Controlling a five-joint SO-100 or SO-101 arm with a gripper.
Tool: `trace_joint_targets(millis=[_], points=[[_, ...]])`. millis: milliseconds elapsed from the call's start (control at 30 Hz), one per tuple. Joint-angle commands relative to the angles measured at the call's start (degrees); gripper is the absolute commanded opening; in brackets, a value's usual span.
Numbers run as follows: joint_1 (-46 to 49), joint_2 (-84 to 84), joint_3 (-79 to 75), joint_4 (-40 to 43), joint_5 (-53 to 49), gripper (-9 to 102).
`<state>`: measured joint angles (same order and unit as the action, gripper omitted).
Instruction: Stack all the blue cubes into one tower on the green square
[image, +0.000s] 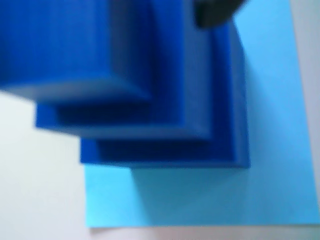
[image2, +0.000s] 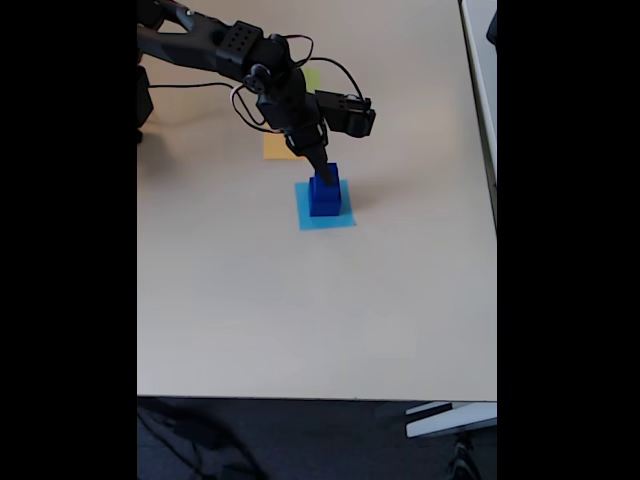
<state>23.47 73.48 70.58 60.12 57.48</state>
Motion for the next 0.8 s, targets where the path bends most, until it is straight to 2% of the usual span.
trace_joint_targets(millis=[0,367,767], points=[[0.4,0.8,-2.5,-0.7,-0.1,23],[0.2,0.5,-2.5,-0.7,-0.3,17],[0.1,0.4,-2.5,-0.7,-0.1,16]])
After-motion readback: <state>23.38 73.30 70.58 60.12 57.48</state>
